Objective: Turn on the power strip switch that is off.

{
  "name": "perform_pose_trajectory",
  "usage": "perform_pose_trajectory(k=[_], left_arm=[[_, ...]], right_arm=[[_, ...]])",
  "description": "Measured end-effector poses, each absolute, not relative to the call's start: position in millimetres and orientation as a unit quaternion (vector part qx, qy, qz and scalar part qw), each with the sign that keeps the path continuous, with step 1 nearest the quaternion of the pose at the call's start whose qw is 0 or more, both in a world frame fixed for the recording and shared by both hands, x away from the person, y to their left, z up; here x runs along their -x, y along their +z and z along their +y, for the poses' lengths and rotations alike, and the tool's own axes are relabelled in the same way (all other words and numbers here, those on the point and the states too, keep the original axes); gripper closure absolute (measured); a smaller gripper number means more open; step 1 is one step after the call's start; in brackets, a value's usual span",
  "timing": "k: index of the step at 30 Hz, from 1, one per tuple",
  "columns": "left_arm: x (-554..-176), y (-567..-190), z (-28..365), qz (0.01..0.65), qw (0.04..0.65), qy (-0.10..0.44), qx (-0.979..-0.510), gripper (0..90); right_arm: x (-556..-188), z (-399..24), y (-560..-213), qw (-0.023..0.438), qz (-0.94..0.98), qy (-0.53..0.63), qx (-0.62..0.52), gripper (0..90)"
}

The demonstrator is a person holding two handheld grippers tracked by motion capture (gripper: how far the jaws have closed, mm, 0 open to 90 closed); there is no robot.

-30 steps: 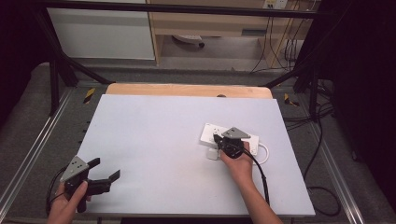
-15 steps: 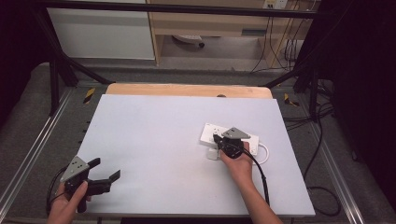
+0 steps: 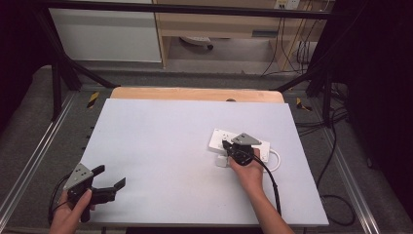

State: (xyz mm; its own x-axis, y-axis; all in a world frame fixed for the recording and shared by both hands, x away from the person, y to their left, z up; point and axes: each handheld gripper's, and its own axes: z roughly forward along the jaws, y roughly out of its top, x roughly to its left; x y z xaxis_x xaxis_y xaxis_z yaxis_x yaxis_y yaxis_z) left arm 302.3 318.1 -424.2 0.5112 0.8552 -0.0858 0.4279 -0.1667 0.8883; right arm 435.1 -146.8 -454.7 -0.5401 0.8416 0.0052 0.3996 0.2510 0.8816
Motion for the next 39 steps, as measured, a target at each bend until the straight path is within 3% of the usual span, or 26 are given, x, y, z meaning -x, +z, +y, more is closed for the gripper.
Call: perform_pose_trajectory(k=[15,23,39], left_arm=[[-302,-424,318,0.439,0.473,0.227,-0.73,5.9],[-302,-423,319,0.438,0.475,0.227,-0.728,5.9],[-302,-424,319,0.44,0.474,0.226,-0.728,5.9]], right_arm=[[-434,-148,-456,0.243,0.748,0.452,-0.422,90.0],[-434,-155,-455,0.217,0.744,0.466,-0.427,90.0],[-433,-158,-442,0.224,0.737,0.478,-0.424,90.0]])
